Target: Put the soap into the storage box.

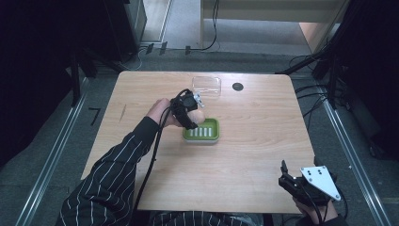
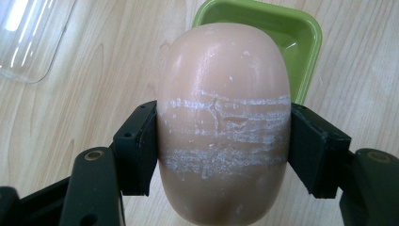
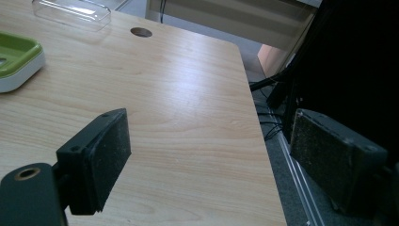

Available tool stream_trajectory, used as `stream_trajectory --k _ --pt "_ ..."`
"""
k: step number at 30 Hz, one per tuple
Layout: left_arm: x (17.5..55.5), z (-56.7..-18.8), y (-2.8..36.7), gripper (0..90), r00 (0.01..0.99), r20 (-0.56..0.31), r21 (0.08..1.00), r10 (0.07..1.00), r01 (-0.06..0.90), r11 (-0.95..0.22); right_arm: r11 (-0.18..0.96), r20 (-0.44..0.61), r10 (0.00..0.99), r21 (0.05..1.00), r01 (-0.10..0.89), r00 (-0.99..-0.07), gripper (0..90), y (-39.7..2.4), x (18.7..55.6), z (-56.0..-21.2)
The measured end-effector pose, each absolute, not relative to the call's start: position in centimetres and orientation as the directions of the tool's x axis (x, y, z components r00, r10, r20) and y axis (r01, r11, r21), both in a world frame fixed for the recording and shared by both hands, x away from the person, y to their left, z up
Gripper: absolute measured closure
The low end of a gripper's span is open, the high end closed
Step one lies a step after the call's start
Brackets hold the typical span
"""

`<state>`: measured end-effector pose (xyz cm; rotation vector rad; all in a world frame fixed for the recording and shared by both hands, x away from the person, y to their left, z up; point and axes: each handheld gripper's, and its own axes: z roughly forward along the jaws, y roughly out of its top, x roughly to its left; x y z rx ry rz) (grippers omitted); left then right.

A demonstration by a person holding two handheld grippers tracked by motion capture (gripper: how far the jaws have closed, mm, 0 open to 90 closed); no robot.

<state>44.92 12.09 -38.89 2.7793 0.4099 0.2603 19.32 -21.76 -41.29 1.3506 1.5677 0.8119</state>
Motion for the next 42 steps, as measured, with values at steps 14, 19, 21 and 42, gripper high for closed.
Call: stream_trajectory --k 14,19,21,42 --pt "45.2 -40.1 10.7 33.5 0.956 0.140 0.325 0.257 0.201 -0.924 0.185 -0.203 0.979 0.898 0.400 0.003 13.6 -21.9 18.9 -41.2" --pt "45.2 -40.6 10.2 33.4 0.958 0.150 0.327 0.244 0.185 -0.927 0.185 -0.203 0.979 0.898 0.399 0.003 13.6 -21.9 18.9 -41.2" --pt "45.2 -40.8 10.0 33.4 0.959 0.145 0.322 0.242 0.185 -0.928 0.184 -0.202 0.979 0.898 0.399 0.003 13.6 -21.9 18.9 -41.2" --pt "45.3 -43.0 9.4 33.3 0.968 0.151 0.289 0.202 0.152 -0.945 0.181 -0.200 0.980 0.900 0.397 0.006 13.6 -22.0 18.9 -41.2"
